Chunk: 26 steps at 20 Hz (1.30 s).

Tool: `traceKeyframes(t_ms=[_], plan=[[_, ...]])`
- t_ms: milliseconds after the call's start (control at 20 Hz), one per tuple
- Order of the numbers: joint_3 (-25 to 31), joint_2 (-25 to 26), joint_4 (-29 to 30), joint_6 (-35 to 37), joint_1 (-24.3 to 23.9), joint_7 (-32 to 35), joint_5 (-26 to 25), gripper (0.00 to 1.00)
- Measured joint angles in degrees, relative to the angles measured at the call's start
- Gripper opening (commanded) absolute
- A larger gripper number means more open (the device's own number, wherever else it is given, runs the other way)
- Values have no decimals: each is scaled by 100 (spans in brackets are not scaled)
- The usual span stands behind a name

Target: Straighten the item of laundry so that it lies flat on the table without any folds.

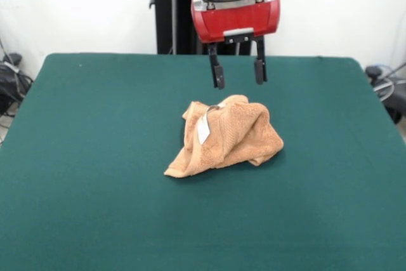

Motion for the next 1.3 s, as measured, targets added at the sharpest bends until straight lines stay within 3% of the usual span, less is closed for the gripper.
traceKeyframes(t_ms=[1300], plan=[[0, -179, 3, 0, 36, 0, -53, 100]])
